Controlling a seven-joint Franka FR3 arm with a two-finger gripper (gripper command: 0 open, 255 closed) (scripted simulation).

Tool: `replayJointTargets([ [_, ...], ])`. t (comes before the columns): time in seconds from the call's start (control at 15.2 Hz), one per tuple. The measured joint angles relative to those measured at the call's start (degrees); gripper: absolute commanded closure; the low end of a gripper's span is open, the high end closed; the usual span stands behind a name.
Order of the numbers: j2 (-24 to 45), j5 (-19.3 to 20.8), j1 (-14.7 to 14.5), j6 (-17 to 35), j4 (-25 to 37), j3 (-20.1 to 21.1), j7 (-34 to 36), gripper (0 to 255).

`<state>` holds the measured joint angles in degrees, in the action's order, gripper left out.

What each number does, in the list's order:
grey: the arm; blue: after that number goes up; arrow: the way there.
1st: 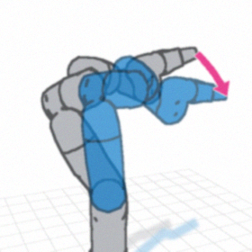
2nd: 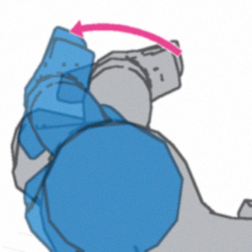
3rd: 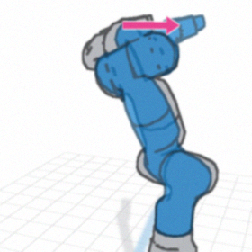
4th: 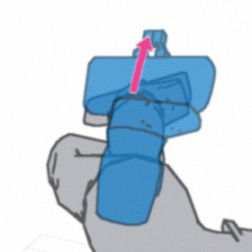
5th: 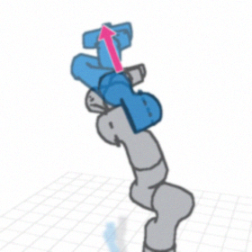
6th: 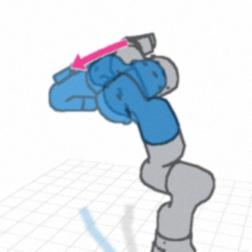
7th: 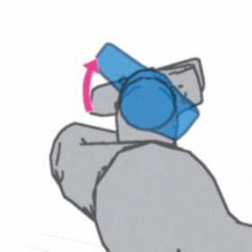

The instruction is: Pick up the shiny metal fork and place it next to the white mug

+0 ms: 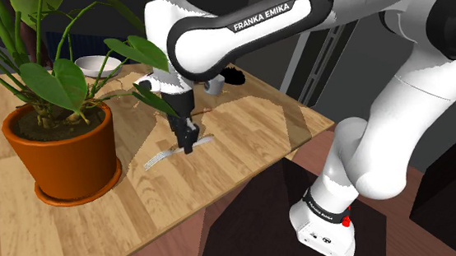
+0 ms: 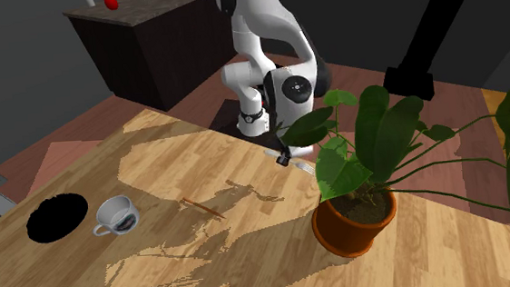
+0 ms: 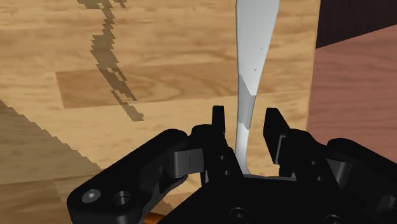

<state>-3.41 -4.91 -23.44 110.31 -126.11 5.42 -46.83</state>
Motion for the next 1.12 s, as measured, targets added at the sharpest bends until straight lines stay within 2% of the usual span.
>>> replayJointTargets([
  [0.79,-2.92,0.06,0.17,-9.02,6.1,-0.25,0.26,255],
  [1.12,-1.52,1.68,2.81,-10.21,8.34,-3.24,-4.68,255],
])
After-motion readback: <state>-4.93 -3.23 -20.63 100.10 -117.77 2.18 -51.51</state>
